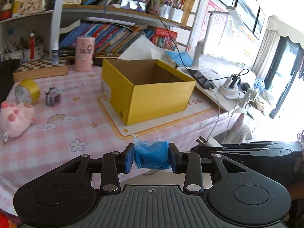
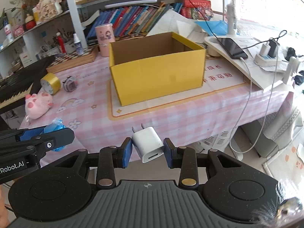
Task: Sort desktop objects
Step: 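Lift the blue packet and white charger with both tools toward the yellow box, then open the left tool over the box while the right tool releases the charger inside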
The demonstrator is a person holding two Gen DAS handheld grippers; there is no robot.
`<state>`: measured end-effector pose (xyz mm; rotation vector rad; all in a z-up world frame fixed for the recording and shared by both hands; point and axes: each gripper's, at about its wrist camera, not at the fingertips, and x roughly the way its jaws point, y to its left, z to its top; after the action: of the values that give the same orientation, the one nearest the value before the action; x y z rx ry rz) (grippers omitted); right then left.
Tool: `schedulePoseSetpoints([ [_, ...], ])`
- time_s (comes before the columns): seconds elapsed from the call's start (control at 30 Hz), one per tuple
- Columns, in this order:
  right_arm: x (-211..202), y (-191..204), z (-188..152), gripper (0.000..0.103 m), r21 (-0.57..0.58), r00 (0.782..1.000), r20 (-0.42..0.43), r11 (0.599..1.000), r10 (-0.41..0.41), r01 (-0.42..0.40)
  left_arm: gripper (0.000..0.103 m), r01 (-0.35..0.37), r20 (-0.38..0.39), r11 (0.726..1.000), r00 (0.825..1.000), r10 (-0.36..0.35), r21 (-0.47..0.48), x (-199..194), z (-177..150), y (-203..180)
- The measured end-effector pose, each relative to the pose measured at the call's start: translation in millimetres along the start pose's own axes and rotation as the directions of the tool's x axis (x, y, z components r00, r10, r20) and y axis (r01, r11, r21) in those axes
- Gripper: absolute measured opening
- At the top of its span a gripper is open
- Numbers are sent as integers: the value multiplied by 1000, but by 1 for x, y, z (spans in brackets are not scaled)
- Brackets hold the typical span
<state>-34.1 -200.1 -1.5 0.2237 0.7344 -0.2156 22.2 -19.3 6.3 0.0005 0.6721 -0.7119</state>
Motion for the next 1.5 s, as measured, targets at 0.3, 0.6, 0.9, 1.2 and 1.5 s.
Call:
schedulePoseSetpoints([
  [0.3, 14, -24, 13, 33, 20, 1000, -20, 1000, -15, 15, 36, 15, -19, 1000, 1000, -15, 4, 25, 11, -11],
  [0.6, 39, -56, 39, 33, 32, 999, -38, 999, -14, 15, 36, -4, -7, 1000, 1000, 4, 18, 59, 35, -25],
  [0.9, 56, -92, 87, 33, 11, 999, 32, 1000, 21, -21, 36, -73, 108, 996, 992, 68, 42, 92, 95, -34],
  [1.2, 79, -109, 161, 33, -105, 983, 134, 988, 122, -109, 36, -194, 128, 980, 974, 186, 48, 141, 135, -35],
  [1.5, 145, -92, 218, 33, -322, 973, 82, 930, 216, -180, 36, -286, 0, 953, 958, 287, 100, 208, 140, -33],
])
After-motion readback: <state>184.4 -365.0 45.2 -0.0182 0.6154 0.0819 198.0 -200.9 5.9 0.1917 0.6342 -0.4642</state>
